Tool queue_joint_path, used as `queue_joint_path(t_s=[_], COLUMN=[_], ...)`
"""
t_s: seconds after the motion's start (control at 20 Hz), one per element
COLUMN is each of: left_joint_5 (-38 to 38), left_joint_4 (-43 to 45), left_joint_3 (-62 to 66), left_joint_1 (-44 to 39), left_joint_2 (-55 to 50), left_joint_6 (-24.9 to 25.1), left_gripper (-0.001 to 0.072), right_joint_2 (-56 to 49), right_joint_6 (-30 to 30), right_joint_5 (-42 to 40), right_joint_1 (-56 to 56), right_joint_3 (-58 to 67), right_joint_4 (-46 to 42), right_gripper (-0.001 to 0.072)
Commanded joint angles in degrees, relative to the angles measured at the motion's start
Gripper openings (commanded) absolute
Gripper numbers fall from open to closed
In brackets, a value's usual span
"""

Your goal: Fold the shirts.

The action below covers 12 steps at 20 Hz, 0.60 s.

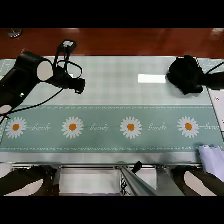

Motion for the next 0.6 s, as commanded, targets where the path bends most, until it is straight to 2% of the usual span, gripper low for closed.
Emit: queue_joint_path(t_s=[0.0,0.05,0.1,0.15,0.2,0.25,0.45,0.55], left_joint_5=[2.67,2.64,2.64,2.64,2.64,2.62,2.60,2.58], left_joint_4=[2.54,2.54,2.54,2.54,2.51,2.45,2.10,2.10], left_joint_3=[0.02,0.02,0.02,0.02,0.02,0.02,0.00,0.00], left_joint_1=[1.60,2.19,2.51,2.58,2.45,2.40,2.40,2.40], left_joint_2=[-0.70,-0.70,-0.70,-0.72,-0.70,-0.70,-0.72,-0.72], left_joint_6=[1.62,1.46,1.46,1.46,1.46,1.46,1.49,1.46], left_gripper=[0.0716,0.0716,0.0715,0.0715,0.0716,0.0716,0.0715,0.0715], right_joint_2=[-2.64,-5.14,-8.28,-11.93,-16.09,-19.80,-32.00,-35.91], right_joint_6=[12.98,18.78,21.84,21.99,21.90,21.59,12.83,12.41], right_joint_5=[-26.01,-28.92,-27.93,-25.66,-22.84,-20.85,-13.68,-11.43], right_joint_1=[-0.07,-0.50,-1.25,-2.19,-3.21,-4.11,-5.64,-5.64], right_joint_3=[0.28,1.75,4.20,7.06,10.21,12.85,21.33,22.82], right_joint_4=[-15.87,-23.02,-26.23,-26.10,-25.38,-24.30,-13.38,-10.84], right_gripper=[0.0515,0.0471,0.0471,0.0472,0.0515,0.0609,0.0607,0.0607])
